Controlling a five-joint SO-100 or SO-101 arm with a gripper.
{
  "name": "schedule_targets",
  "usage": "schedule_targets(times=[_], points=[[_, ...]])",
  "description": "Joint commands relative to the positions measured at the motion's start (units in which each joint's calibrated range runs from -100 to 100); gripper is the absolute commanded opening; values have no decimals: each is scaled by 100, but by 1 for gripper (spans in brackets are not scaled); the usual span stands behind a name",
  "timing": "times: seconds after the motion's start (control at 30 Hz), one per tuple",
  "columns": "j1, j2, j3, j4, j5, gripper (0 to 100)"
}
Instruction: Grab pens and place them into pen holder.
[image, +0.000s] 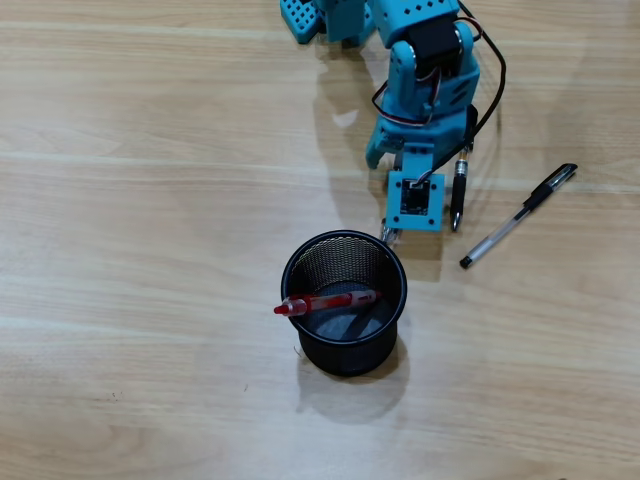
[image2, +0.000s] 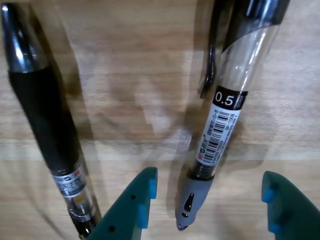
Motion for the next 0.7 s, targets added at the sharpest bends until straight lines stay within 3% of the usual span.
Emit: schedule_targets(times=[0.0, 0.1, 0.53, 0.67], points=[[57, 21, -11, -49, -38, 24], [57, 106, -11, -49, -64, 18], [38, 165, 34, -49, -64, 17], [38, 165, 79, -49, -70, 12]])
